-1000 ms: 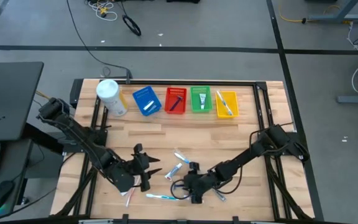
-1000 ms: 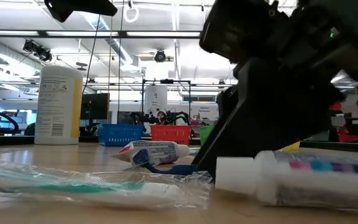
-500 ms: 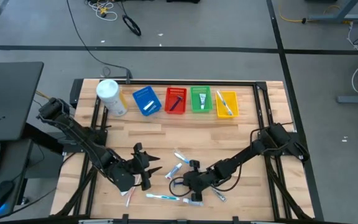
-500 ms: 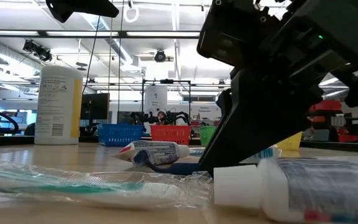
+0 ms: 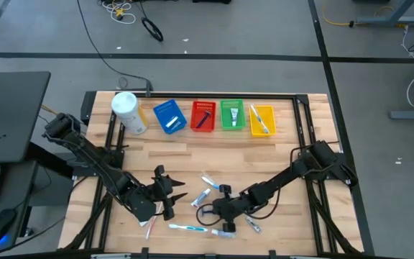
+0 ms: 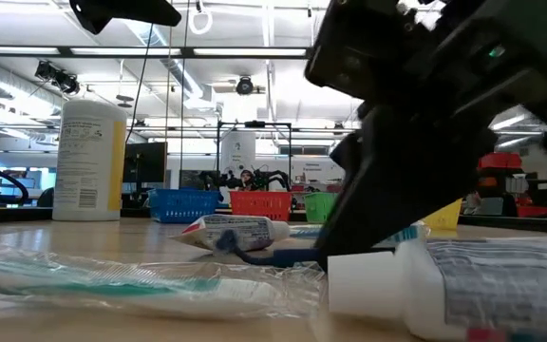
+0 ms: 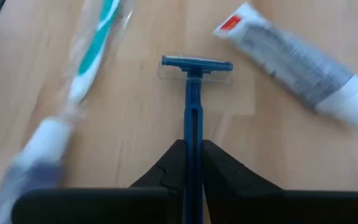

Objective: Pick & Place Travel size toiletries
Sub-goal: Put the blue razor into the red basket

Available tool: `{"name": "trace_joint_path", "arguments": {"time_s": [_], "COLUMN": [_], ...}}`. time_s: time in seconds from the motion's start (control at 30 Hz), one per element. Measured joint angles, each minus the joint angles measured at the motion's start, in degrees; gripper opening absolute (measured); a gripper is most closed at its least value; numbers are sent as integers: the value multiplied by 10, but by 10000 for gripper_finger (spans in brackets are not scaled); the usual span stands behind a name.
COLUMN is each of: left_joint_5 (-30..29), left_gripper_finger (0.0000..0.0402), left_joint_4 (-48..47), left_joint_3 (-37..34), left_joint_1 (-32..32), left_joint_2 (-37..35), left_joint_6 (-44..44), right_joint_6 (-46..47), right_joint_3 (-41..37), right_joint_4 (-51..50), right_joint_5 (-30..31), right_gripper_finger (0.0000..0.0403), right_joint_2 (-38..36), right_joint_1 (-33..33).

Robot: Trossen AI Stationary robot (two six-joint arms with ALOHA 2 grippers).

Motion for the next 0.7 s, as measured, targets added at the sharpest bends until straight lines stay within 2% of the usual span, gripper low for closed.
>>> {"name": "trace_joint_path", "arguments": {"time_s": [0.23, 0.43, 0.7], "left_joint_5": [0, 0, -1], "left_gripper_finger": [176, 176, 176], "left_joint_4": [-3, -5, -5], "left_joint_3": [0, 0, 0], "left_joint_1": [0, 0, 0], "left_joint_2": [0, 0, 0], "left_joint_6": [1, 2, 2], "right_joint_6": [-39, -85, -86], "right_joint_3": [0, 0, 1], "right_joint_4": [6, 9, 11], "right_joint_5": [14, 86, 175], "right_gripper_finger": [40, 40, 40], "right_joint_2": [-47, -86, -95], "right_joint_1": [-6, -10, -36]}}
